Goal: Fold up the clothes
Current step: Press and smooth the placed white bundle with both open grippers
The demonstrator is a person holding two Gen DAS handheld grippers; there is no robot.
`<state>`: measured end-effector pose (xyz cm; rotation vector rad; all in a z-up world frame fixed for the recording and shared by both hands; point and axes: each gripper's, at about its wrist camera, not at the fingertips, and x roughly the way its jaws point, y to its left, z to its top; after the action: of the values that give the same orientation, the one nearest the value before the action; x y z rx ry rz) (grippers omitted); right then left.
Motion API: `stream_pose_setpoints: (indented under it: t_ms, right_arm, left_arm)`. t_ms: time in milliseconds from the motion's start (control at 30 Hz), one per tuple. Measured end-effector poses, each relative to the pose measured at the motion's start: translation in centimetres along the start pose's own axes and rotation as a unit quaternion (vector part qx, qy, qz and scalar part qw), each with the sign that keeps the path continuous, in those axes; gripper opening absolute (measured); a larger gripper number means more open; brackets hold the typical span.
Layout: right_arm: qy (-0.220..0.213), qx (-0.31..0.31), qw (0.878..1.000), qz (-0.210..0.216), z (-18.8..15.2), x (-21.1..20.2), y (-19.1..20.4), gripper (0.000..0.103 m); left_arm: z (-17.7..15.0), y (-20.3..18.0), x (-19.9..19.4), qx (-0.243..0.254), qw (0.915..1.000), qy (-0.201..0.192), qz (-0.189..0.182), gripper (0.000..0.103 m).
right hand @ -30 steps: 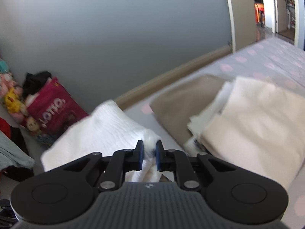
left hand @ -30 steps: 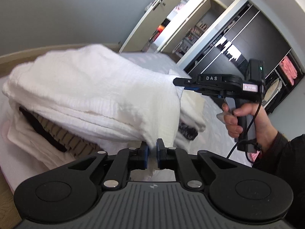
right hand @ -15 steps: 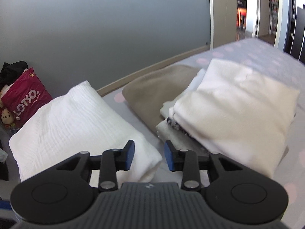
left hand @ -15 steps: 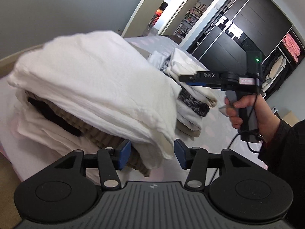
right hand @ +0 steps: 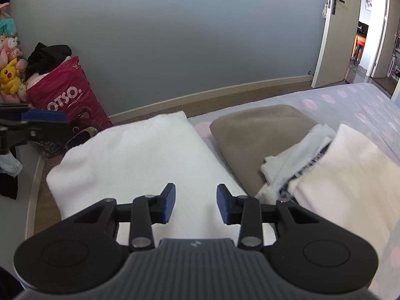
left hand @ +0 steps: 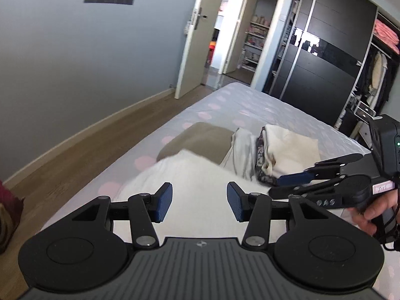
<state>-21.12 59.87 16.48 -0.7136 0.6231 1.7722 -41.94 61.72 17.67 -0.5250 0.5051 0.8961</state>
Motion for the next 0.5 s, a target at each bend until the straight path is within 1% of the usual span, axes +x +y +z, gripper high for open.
stream_pose_setpoints:
  t_ms: [67, 100, 200, 300, 367, 433, 500]
  right_arm:
    - [0.007, 0.005, 1.0, 0.002, 1.1, 1.3, 0.1, 0.04]
    - [0.015, 0.008, 1.0, 0.005, 1.5, 2.1, 0.2, 0.04]
    - [0.042, 0.007, 0.999, 0.019, 2.2, 4.5, 0.5, 0.04]
    - [0.075, 0.005, 0.997, 0.024, 2.3, 7.4, 1.1, 0.04]
    - [0.105, 0.014, 0.994, 0.025, 1.8, 9.7, 1.2, 0.042]
    - [0.126, 0.022, 0.991, 0.026, 1.2, 11.7, 1.1, 0.042]
    - [0.135, 0.019, 0.99, 0.025, 0.9, 12.8, 1.3, 0.042]
  left_arm:
    - [1.1, 0.2, 2.8, 0.002, 0.9997, 0.019, -0.013, 0.04]
    - [1.6, 0.4, 4.3, 0.006, 0.9994, 0.031, -0.013, 0.038]
    - [1.9, 1.2, 8.1, 0.028, 0.9975, 0.065, 0.006, 0.032]
    - [1.1, 2.1, 11.0, 0.042, 0.9946, 0.094, 0.018, 0.03]
    - [0.4, 3.0, 12.9, 0.039, 0.9909, 0.126, 0.027, 0.027]
    - [-0.4, 3.9, 14.9, 0.036, 0.9849, 0.166, 0.034, 0.026]
    - [-1.3, 4.8, 16.0, 0.021, 0.9818, 0.185, 0.039, 0.026]
